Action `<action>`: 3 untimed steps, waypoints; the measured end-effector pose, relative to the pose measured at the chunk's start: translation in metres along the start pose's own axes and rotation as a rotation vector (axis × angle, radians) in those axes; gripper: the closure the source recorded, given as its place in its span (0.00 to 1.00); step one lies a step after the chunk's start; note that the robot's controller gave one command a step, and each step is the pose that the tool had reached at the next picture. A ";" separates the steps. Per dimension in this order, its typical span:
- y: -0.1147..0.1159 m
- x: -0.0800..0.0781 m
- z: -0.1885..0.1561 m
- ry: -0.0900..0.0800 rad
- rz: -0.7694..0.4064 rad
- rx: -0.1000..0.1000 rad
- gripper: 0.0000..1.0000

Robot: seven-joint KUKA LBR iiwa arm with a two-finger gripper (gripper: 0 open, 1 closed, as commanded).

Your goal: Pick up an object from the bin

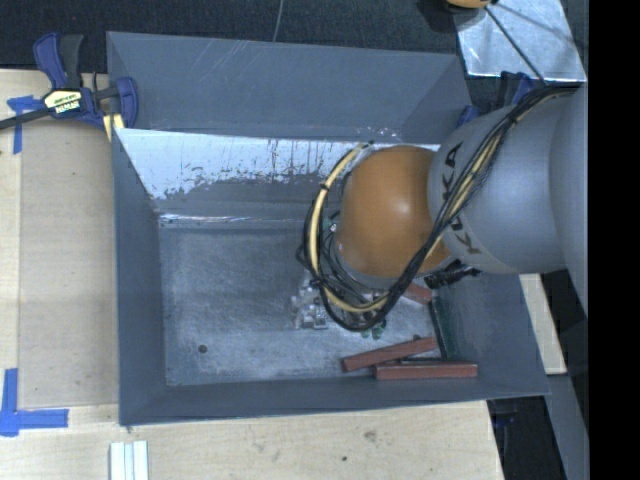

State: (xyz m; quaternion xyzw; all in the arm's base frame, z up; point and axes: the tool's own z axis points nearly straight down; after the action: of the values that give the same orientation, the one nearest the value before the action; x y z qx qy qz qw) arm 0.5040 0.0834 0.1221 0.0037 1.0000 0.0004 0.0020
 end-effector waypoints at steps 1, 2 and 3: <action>0.001 0.002 -0.050 0.008 -0.013 0.002 1.00; 0.001 -0.005 -0.067 -0.008 -0.004 -0.001 1.00; 0.002 -0.002 -0.083 0.006 -0.012 0.001 1.00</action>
Offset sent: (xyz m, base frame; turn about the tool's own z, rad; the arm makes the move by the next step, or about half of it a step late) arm 0.0063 0.0006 0.0100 0.0193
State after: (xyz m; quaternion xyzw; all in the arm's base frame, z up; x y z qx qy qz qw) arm 0.5052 0.0857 0.2055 -0.0024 1.0000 -0.0002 -0.0008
